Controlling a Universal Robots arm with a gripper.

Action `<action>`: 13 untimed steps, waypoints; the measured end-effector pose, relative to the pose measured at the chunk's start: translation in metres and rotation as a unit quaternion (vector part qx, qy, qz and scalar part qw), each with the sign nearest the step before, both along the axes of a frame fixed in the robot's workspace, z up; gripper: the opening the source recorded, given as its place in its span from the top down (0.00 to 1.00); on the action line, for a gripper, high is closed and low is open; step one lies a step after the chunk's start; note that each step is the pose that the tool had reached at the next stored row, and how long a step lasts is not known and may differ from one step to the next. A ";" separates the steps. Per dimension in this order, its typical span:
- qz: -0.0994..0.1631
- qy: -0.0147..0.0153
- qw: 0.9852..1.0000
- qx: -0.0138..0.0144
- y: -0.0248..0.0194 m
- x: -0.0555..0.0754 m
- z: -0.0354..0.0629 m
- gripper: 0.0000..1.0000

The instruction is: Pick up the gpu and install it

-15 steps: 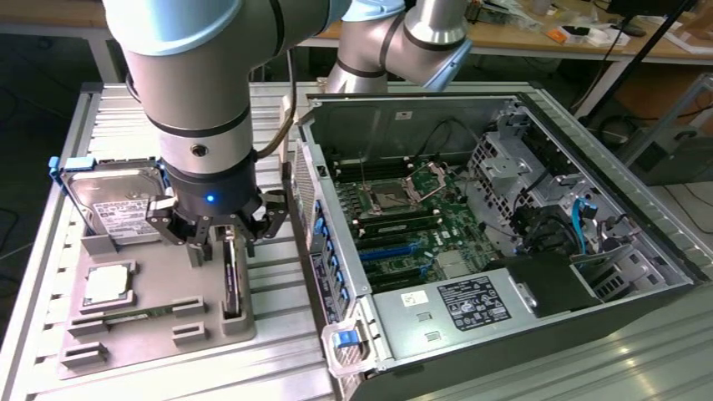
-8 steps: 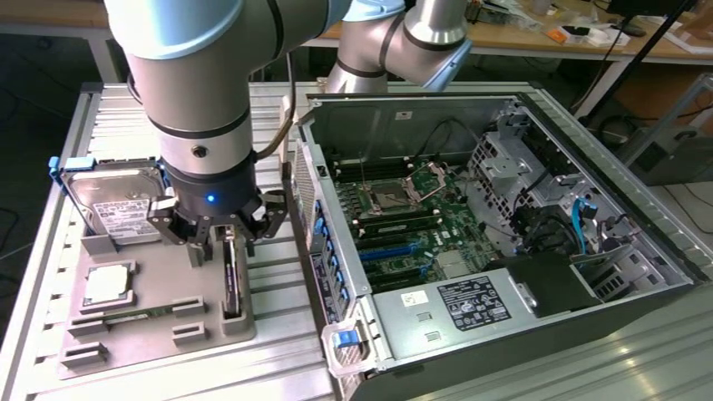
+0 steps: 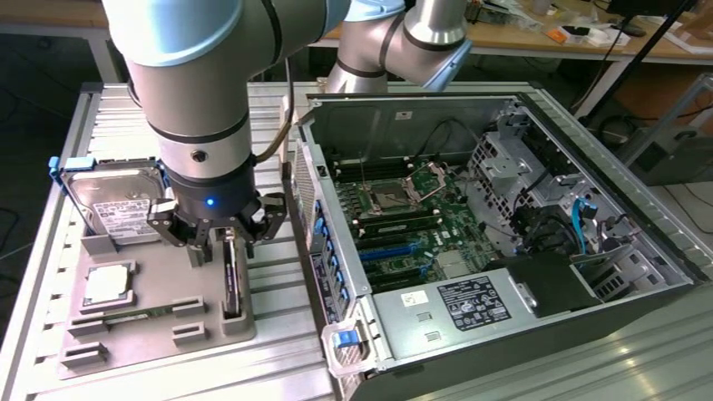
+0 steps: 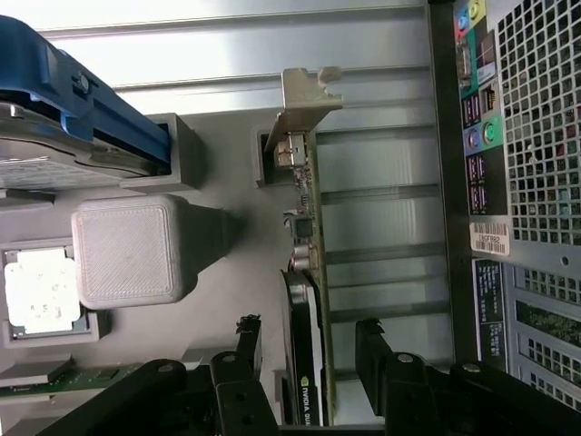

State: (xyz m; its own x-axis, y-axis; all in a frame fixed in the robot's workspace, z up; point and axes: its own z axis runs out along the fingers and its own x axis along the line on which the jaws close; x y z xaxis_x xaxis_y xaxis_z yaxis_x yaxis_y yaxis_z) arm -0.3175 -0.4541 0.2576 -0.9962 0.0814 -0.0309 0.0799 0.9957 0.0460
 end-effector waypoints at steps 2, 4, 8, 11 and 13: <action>0.000 0.000 1.000 0.000 0.0001 0.000 -0.0016 0.46; 0.000 0.000 1.000 0.000 0.0001 0.000 -0.0032 0.46; 0.000 0.000 1.000 0.000 0.0001 0.000 -0.0063 0.46; 0.000 -0.001 1.000 0.000 0.0001 0.000 -0.0088 0.46; 0.000 -0.001 1.000 0.000 0.0001 0.000 -0.0100 0.46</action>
